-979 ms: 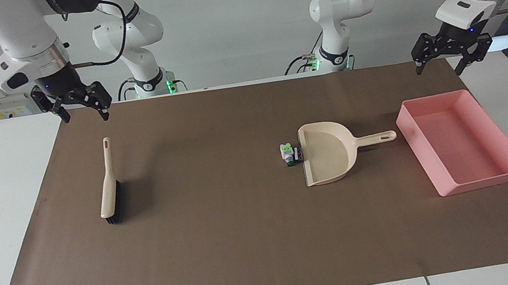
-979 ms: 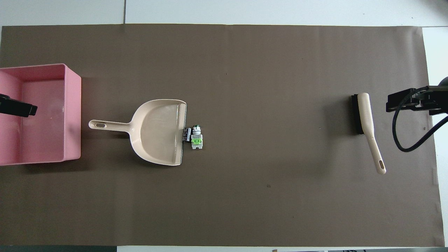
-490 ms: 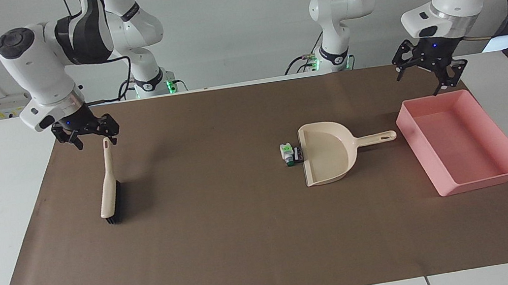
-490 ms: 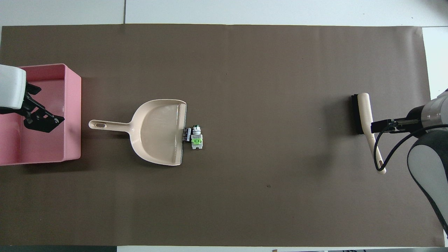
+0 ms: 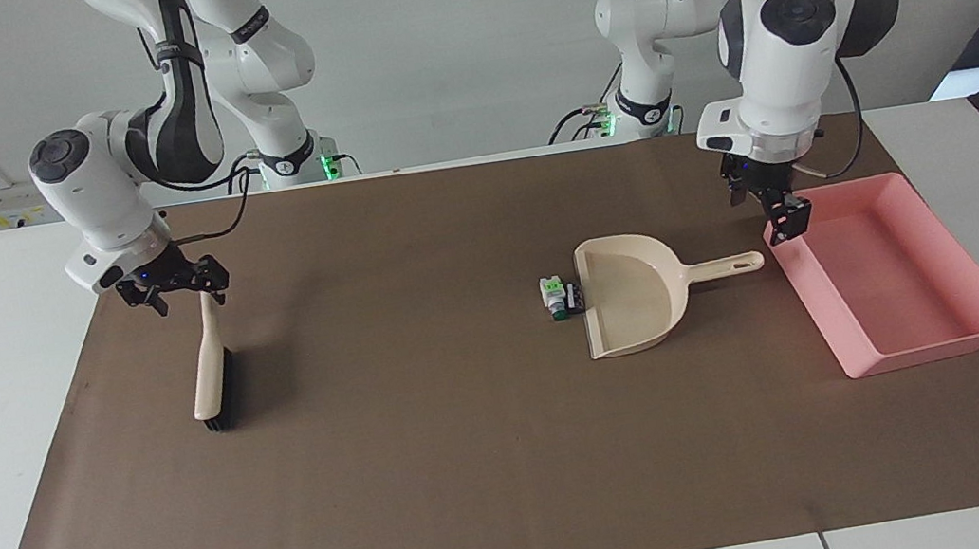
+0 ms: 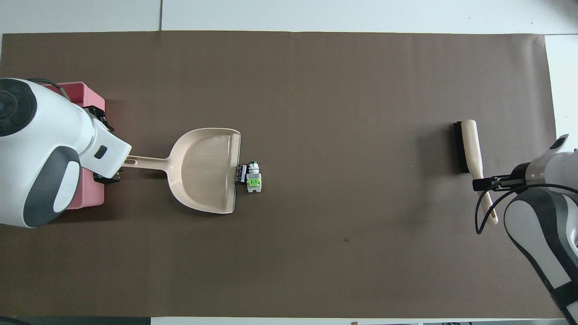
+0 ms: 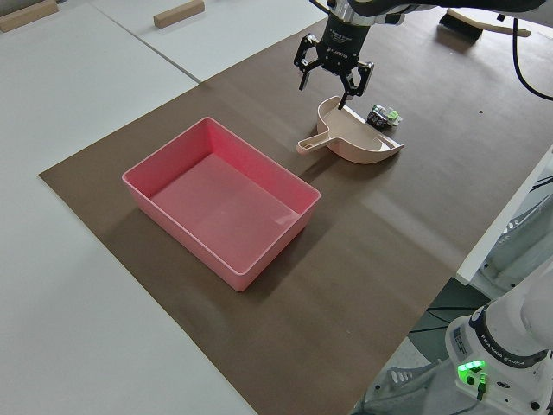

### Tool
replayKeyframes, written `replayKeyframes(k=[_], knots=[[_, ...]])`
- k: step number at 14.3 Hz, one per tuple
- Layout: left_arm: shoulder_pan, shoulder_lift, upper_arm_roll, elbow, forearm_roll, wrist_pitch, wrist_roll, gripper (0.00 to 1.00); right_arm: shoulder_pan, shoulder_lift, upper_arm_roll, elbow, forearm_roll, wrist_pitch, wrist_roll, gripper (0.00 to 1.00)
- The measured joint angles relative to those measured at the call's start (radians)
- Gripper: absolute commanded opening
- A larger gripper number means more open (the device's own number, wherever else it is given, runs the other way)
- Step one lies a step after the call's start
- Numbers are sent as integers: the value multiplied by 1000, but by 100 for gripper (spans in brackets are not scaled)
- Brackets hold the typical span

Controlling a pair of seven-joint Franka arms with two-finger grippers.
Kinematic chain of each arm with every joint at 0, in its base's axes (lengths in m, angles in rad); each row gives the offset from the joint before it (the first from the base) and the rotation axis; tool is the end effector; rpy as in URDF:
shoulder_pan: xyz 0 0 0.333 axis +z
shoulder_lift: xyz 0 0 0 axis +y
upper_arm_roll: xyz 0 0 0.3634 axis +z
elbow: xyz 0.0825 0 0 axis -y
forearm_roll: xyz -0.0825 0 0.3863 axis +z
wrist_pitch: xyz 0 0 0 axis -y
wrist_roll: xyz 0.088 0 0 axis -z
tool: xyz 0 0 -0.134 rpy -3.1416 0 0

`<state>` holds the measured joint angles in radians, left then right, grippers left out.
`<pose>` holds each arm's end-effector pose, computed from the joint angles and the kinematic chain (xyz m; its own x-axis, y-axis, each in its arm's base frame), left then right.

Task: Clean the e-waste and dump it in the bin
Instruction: 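Grasp the dustpan handle with the left gripper while the right gripper grasps the brush, then lift the beige brush with the right gripper and carry it toward the dustpan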

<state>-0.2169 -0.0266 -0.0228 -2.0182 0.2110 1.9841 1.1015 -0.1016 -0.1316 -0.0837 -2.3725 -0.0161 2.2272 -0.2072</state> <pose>0.5356 -0.1121 0.4831 0.1475 -0.9729 -0.1781 -0.9880 -0.1365 -0.0727 0.4660 -0.0885 0.3934 0.9994 0.0326 -0.0141 0.0326 -0.9995 -0.0013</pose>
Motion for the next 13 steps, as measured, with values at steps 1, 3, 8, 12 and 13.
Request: replayKeyframes(k=[1,3,8,12,13], knots=[[-10,12,0,-32,11,27,3,95,0,0,1,-11,16,4,0,100],[-48,46,-4,-79,34,47,97,98,0,2,2,-31,32,18,0,100],[-99,86,2,-90,21,57,266,99,-3,22,0,-48,34,55,0,92],[-65,83,12,-77,21,54,286,99,-3,23,0,-57,34,60,0,63],[-61,83,13,-76,21,64,287,99,-3,23,0,-60,34,60,0,53]])
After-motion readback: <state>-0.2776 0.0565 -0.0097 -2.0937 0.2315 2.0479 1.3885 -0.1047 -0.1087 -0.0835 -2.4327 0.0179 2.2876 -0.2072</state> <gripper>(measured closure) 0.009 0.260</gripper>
